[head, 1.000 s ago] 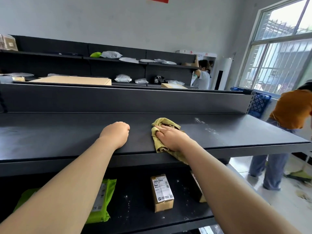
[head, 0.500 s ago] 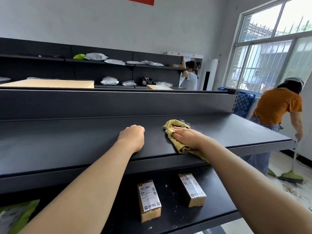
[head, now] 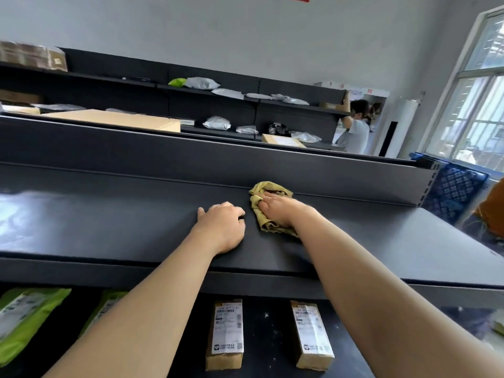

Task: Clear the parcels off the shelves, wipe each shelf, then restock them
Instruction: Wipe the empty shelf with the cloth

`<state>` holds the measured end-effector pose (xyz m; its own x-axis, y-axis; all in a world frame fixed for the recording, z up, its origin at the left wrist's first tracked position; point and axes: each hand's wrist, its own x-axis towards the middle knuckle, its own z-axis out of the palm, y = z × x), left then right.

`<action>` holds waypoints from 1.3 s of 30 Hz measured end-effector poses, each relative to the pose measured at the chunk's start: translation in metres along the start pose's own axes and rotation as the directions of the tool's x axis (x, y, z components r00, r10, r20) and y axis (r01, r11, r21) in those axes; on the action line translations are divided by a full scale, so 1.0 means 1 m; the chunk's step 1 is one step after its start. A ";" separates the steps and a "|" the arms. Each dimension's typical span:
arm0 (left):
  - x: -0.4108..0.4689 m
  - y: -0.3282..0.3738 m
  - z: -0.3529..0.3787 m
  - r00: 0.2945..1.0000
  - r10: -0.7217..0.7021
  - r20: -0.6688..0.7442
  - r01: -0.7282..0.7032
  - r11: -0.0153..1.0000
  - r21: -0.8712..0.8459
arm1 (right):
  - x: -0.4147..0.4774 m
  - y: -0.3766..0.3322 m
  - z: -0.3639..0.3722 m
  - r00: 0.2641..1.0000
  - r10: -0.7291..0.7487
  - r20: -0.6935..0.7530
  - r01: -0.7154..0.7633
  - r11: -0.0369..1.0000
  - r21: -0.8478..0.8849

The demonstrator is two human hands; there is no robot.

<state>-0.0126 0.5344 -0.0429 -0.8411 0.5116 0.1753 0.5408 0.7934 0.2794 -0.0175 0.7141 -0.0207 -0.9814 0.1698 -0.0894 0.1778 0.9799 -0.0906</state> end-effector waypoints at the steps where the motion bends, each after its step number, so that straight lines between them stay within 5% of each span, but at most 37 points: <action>1: 0.000 -0.001 0.000 1.000 -0.002 -0.007 0.002 1.000 -0.008 | 0.004 0.003 -0.001 1.000 0.000 -0.001 0.000 1.000 -0.017; 22: -0.008 -0.001 -0.001 0.997 -0.032 -0.069 0.027 0.997 -0.074 | -0.052 0.107 0.007 0.909 0.413 -0.058 -0.406 0.909 0.098; 28: -0.001 -0.004 0.004 0.998 -0.025 -0.053 0.023 0.999 -0.029 | -0.080 0.088 0.005 0.924 0.382 0.001 -0.373 0.904 0.209; 39: -0.013 0.006 -0.004 0.993 0.027 -0.117 -0.019 0.998 0.066 | -0.095 0.018 0.019 0.981 0.168 -0.095 -0.165 0.985 0.044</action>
<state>0.0021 0.5315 -0.0398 -0.8210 0.4904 0.2923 0.5558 0.8036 0.2128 0.0800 0.7134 -0.0332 -0.9398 0.3417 -0.0084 0.3402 0.9329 -0.1182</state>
